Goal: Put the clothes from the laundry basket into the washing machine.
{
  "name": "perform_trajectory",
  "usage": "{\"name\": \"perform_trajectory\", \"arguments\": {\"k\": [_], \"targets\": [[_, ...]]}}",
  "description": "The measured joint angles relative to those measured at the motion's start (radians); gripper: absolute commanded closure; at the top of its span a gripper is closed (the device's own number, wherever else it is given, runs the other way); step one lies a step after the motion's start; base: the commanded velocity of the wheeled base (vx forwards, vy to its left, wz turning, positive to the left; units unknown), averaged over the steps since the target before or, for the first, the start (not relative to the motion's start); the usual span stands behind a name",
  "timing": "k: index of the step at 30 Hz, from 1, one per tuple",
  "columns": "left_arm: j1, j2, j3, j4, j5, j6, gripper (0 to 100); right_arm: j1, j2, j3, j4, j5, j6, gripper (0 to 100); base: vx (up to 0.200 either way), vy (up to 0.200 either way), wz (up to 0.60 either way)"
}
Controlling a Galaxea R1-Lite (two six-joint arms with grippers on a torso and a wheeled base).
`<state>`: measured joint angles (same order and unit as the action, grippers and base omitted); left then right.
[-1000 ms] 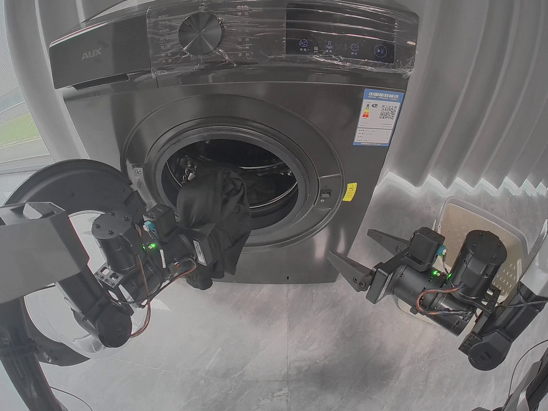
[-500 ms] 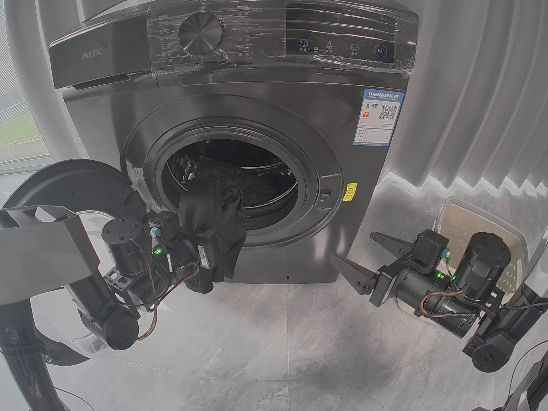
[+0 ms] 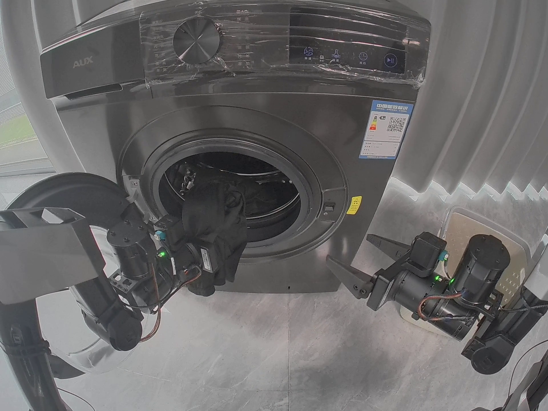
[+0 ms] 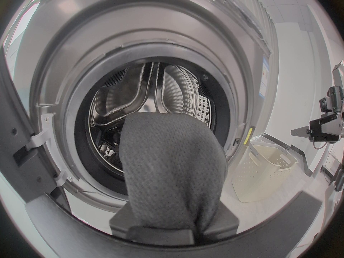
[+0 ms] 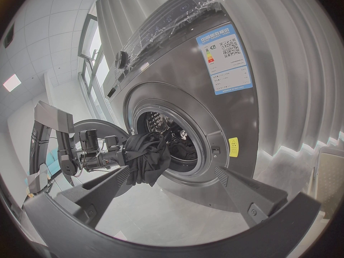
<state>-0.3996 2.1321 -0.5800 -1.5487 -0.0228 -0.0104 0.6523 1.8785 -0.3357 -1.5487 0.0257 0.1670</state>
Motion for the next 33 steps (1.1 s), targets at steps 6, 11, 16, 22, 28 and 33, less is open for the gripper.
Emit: {"name": "perform_trajectory", "arguments": {"k": [6,11,16,22,28,33], "targets": [[-0.001,0.009,0.002,0.000,0.000,0.003,100,0.001,0.001,0.000,0.000,0.000,0.000,0,0.000,0.100,0.00],[-0.001,0.013,0.003,0.000,0.000,0.003,100,0.002,0.001,0.000,0.000,0.000,0.000,0,0.000,0.200,0.00],[-0.005,0.016,0.006,0.000,0.000,0.004,100,0.004,0.001,0.000,0.000,0.000,0.001,0,0.000,0.080,0.00],[-0.018,0.019,0.014,0.000,0.001,0.011,100,0.007,0.001,0.000,0.000,0.000,0.001,0,0.000,0.000,0.00],[-0.023,0.023,0.019,-0.001,0.003,0.016,100,0.007,0.002,0.001,0.000,0.000,0.002,0,0.200,0.000,0.00],[-0.024,0.027,0.020,-0.001,0.003,0.017,100,0.008,0.002,0.003,0.000,0.000,0.001,0,0.200,0.000,0.00]]}}
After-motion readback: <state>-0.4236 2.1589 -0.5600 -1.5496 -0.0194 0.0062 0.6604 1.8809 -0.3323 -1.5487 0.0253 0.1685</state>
